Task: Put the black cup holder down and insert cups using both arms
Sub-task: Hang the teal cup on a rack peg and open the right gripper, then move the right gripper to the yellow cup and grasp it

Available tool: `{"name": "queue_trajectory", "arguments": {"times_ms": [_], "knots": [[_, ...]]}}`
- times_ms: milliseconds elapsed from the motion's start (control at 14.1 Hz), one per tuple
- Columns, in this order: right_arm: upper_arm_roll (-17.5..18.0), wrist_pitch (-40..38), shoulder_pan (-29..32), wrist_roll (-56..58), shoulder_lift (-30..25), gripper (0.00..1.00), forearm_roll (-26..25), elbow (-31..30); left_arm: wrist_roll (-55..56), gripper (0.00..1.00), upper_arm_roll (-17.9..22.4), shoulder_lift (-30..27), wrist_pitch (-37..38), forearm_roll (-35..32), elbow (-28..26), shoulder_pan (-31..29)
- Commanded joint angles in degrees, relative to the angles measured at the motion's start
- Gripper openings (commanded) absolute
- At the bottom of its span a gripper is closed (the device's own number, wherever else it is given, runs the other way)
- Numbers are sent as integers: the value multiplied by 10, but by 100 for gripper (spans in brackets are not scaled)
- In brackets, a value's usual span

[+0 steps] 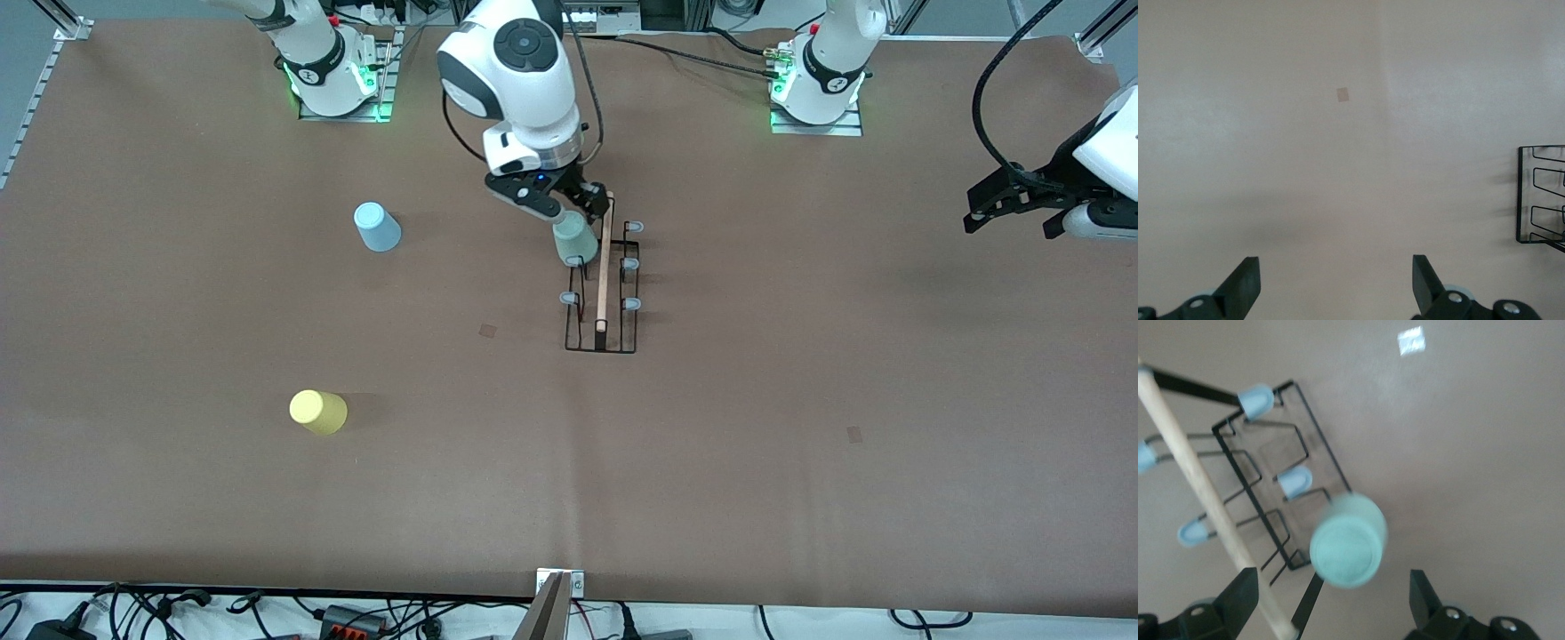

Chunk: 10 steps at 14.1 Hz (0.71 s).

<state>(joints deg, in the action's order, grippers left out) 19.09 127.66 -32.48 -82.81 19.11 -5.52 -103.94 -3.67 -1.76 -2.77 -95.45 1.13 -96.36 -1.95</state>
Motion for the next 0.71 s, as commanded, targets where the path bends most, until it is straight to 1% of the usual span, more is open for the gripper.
{"name": "queue_trajectory", "arguments": {"times_ms": [0,71,212,354,425,566,637], "knots": [[-9,-74,56,126,-41,100,-5,1,-8,100,10,2,5,8,9,10],[-19,-104,81,189,-48,100,-5,1,-8,100,9,3,5,8,9,10],[-47,-123,129,320,-52,100,-5,-1,-8,100,10,3,5,8,9,12],[-51,-123,188,443,-51,100,-5,0,-8,100,9,3,5,9,10,12],[-61,-122,210,497,-48,100,-5,-1,-8,100,9,3,5,9,10,13],[-98,-109,232,609,-31,100,-4,1,-7,100,9,3,5,9,10,14],[-116,-87,242,667,-21,100,0,1,-8,100,9,3,5,9,10,14]]}}
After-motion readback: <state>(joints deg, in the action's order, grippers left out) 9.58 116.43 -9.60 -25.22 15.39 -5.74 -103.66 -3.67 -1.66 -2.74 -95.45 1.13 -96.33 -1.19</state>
